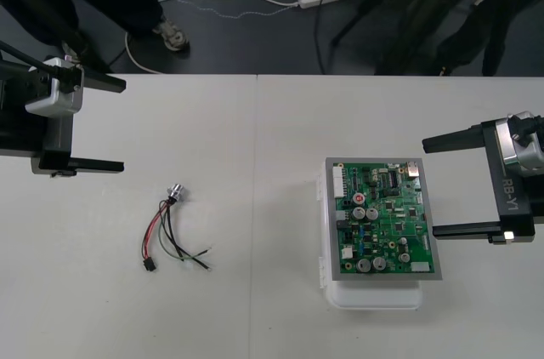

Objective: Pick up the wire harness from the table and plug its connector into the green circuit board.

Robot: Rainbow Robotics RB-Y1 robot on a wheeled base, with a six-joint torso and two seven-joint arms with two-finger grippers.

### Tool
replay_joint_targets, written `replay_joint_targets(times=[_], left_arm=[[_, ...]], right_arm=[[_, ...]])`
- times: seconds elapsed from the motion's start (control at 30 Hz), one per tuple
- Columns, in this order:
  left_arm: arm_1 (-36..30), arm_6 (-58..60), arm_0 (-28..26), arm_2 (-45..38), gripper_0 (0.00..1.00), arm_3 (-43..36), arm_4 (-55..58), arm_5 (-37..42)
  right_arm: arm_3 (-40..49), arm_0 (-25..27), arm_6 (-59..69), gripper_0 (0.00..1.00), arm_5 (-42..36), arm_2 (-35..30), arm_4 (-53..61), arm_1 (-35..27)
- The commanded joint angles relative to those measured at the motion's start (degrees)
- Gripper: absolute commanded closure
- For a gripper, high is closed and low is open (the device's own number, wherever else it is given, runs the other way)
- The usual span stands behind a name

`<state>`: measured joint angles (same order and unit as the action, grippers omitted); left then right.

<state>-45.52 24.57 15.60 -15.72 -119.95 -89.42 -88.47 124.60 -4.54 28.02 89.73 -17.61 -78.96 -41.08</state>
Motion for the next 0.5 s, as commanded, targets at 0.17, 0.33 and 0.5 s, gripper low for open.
replay_joint_targets(times=[0.17, 0.33, 0.5], left_arm=[[-2.3, 0.4, 1.5, 0.6, 0.00, -0.3, 0.3, -1.5], [-2.3, 0.4, 1.5, 0.6, 0.00, -0.3, 0.3, -1.5], [-2.3, 0.4, 1.5, 0.6, 0.00, -0.3, 0.3, -1.5]], right_arm=[[1.2, -1.1, 2.1, 0.00, 0.3, -1.5, -0.1, -1.5], [1.2, -1.1, 2.1, 0.00, 0.3, -1.5, -0.1, -1.5], [1.2, -1.1, 2.1, 0.00, 0.3, -1.5, -0.1, -1.5]])
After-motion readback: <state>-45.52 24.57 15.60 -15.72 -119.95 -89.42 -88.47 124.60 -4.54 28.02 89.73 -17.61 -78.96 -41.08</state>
